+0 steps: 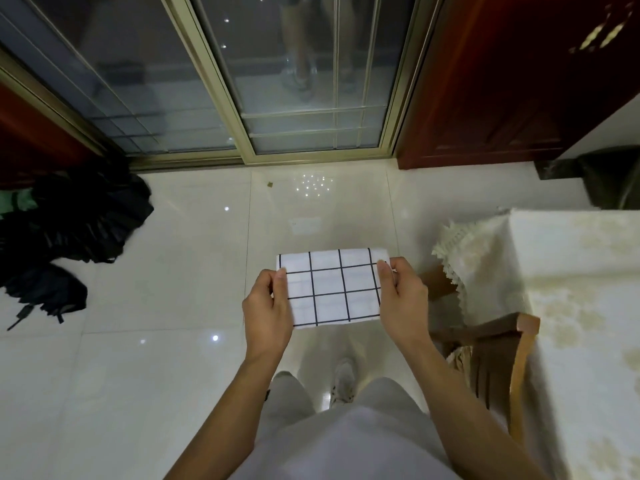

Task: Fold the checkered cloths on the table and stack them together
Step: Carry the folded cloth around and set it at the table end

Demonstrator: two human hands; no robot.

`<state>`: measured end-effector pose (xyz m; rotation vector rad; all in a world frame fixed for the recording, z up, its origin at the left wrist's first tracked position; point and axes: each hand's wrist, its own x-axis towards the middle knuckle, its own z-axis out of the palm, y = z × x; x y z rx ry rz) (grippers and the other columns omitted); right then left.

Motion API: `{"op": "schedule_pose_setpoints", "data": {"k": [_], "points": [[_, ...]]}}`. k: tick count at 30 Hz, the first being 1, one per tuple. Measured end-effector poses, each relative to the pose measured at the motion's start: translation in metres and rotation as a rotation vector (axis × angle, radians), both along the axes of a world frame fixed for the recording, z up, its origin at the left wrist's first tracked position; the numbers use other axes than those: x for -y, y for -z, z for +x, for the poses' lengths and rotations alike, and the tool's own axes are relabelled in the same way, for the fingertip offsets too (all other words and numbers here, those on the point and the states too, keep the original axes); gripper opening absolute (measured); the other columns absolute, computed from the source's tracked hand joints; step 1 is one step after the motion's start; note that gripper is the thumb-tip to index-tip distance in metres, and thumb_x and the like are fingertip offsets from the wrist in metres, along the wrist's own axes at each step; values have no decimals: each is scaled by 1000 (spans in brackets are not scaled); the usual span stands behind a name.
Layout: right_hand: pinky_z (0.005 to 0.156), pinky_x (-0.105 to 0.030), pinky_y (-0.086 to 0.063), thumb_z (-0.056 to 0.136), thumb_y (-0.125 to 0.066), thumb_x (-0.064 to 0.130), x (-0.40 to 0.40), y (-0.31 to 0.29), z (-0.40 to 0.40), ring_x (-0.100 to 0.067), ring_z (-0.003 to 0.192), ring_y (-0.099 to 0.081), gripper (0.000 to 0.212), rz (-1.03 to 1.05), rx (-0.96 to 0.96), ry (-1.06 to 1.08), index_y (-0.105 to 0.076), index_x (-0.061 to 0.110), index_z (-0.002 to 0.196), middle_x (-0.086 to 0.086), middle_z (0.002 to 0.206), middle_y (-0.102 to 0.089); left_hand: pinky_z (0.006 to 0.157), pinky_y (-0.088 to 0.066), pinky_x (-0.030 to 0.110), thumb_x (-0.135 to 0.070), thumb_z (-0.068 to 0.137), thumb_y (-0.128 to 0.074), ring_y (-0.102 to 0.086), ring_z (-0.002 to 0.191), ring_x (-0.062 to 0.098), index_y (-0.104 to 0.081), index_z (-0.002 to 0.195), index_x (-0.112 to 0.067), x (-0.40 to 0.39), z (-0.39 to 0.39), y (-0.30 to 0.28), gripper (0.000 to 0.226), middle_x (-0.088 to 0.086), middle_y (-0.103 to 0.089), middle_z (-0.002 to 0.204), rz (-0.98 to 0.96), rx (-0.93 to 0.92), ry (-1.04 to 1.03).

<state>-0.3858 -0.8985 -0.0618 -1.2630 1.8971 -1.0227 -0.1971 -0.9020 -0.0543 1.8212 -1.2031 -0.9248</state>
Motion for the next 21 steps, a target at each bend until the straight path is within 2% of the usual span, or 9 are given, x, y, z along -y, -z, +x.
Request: {"op": "schedule_pose_setpoints", "data": {"k": [2, 5, 8, 12, 17, 21], "points": [[47, -17, -32, 104, -46, 30, 21, 2, -3, -4, 50, -42, 26, 10, 13, -13, -46, 24, 79, 9, 56, -38, 48, -30, 20, -31, 105, -45, -32, 51, 5, -40, 67, -16, 20, -1, -1, 40, -14, -36, 53, 2, -11, -1], [49, -21, -30, 104, -47, 30, 53, 5, -3, -5, 49, -37, 29, 4, 30, -7, -43, 27, 76, 10, 55, -35, 49, -31, 22, -32, 104, -45, -31, 51, 6, -39, 67, -16, 53, -1, 1, 41, -13, -34, 54, 3, -11, -2], [49, -16, -34, 104, -48, 26, 86, 5, -2, -1, 50, -44, 26, 10, 37, 11, -47, 22, 79, 11, 57, -40, 50, -33, 28, -32, 104, -46, -32, 52, 7, -42, 70, -10, 89, 0, 6, 41, -5, -35, 57, -7, -41, 10], [49, -11, -36, 105, -47, 25, 138, 10, 2, 4, 55, -51, 23, 26, 16, 47, -52, 14, 85, 11, 61, -48, 48, -30, 20, -29, 105, -45, -33, 51, 5, -41, 68, -14, 148, 3, 12, 40, -7, -36, 56, -19, -49, 71], [50, -14, -37, 105, -44, 31, 211, 10, 19, -2, 59, -52, 28, 58, -26, 128, -56, 11, 90, 5, 69, -57, 48, -30, 16, -26, 105, -46, -36, 50, 3, -42, 68, -19, 240, 20, 9, 38, -10, -36, 56, -23, -64, 165], [54, -19, -37, 105, -43, 31, 263, 6, 36, -3, 61, -52, 28, 50, -34, 202, -56, 11, 90, 7, 70, -57, 48, -31, 15, -25, 105, -46, -38, 50, 3, -44, 70, -22, 307, 36, 5, 35, -11, -37, 55, -54, -45, 250]]}}
